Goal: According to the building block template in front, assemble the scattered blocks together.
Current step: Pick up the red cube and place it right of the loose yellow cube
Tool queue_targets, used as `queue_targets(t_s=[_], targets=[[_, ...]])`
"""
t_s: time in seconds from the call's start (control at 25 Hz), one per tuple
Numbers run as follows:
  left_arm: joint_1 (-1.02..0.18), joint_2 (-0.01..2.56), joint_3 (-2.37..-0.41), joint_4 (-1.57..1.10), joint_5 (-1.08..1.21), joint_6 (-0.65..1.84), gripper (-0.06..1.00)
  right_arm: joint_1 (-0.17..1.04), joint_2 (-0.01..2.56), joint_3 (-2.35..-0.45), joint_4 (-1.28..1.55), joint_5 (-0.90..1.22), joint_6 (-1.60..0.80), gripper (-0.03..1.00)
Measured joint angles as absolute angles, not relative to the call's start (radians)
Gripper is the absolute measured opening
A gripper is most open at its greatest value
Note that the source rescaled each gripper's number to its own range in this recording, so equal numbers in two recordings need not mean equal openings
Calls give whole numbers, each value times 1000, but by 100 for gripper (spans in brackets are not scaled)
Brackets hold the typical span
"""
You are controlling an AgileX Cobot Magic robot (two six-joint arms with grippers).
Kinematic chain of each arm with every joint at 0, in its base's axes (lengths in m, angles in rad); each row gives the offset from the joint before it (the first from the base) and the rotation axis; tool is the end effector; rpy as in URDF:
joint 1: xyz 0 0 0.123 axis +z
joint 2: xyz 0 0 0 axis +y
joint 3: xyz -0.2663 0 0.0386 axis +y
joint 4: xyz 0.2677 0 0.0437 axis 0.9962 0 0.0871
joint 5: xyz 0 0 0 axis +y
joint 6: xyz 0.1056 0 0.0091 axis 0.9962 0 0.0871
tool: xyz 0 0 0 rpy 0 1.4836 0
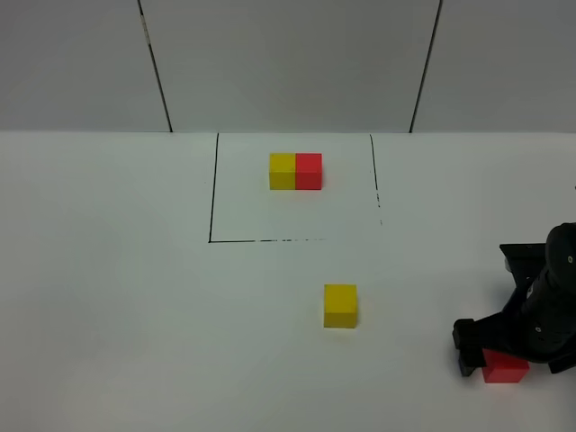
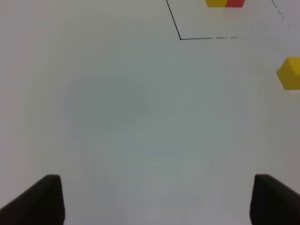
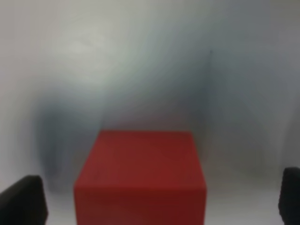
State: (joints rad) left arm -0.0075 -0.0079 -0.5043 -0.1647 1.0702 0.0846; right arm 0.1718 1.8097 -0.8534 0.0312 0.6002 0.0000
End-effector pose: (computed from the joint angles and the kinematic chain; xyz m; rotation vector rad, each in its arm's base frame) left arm 0.0389 -0.0155 0.2816 0.1033 2.0312 -0.1485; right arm 0.2964 0.0533 0.0736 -0.2233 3.0336 0.0419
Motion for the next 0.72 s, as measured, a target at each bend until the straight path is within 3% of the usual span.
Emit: queue_targets(t_s=[0.52, 0.72], targets=[[-8, -8, -504, -165, 1070, 85, 91, 172, 1854, -864, 33, 600, 31, 99], [-8, -8, -504, -165, 1070, 85, 91, 172, 1855, -866, 29, 604, 33, 93]])
